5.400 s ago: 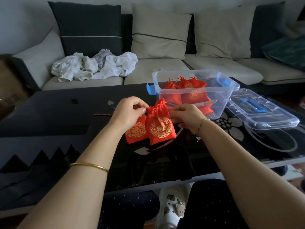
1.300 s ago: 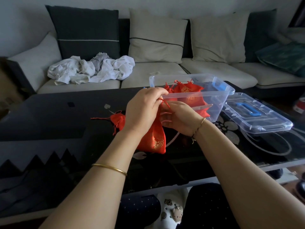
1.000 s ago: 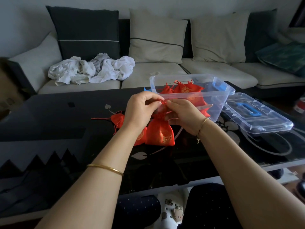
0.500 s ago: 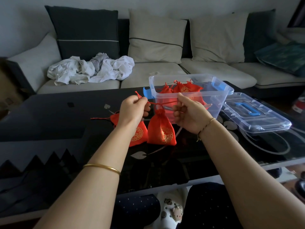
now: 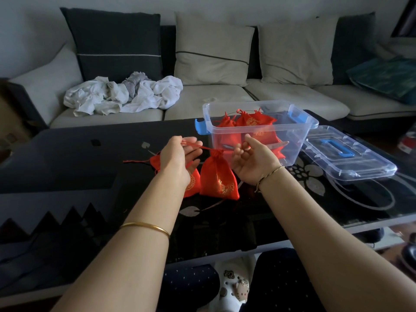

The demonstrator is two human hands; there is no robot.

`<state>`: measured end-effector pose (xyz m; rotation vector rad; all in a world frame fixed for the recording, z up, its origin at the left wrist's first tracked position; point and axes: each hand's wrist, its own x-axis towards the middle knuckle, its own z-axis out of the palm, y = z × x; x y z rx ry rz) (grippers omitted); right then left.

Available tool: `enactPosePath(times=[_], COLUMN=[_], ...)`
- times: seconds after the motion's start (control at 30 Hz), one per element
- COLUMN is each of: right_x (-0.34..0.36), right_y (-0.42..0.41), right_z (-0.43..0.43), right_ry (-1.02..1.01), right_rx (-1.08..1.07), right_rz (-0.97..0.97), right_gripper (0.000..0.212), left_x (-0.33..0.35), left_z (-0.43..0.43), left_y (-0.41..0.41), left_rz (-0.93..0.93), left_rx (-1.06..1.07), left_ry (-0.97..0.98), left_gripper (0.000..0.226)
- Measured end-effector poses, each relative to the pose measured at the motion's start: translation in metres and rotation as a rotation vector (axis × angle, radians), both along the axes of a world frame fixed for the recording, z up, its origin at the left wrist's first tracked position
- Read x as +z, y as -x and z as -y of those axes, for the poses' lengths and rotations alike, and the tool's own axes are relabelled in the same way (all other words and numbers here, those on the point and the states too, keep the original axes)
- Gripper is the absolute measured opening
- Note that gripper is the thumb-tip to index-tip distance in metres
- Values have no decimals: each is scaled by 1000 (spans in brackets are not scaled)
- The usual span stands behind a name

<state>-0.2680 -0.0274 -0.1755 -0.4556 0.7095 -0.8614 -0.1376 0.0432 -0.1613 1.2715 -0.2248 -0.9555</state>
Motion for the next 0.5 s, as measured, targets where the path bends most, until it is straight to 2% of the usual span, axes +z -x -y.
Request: enactPosePath(times=[0.1, 0.2, 0.3, 0.4, 0.5], right_x=[-3, -7, -6, 3, 15], right_y=[2, 2, 4, 7, 3], right_z=[5, 9, 10, 8, 1], right_ry=[-12, -1, 106, 304, 509], right_rx=[11, 2, -12, -20, -45], right_rz=[-112, -172, -186, -210, -297], right_gripper=[41, 41, 39, 35, 31], left_x=[-2, 0, 0, 2, 8], left_z=[1, 4, 6, 4, 1], left_y=[1, 6, 2, 2, 6], left_rz=[-25, -26, 206, 511, 633], left_rx=[87, 91, -34, -266, -456], left_ry=[1, 115, 208, 137, 44], left_gripper=[30, 30, 32, 26, 17])
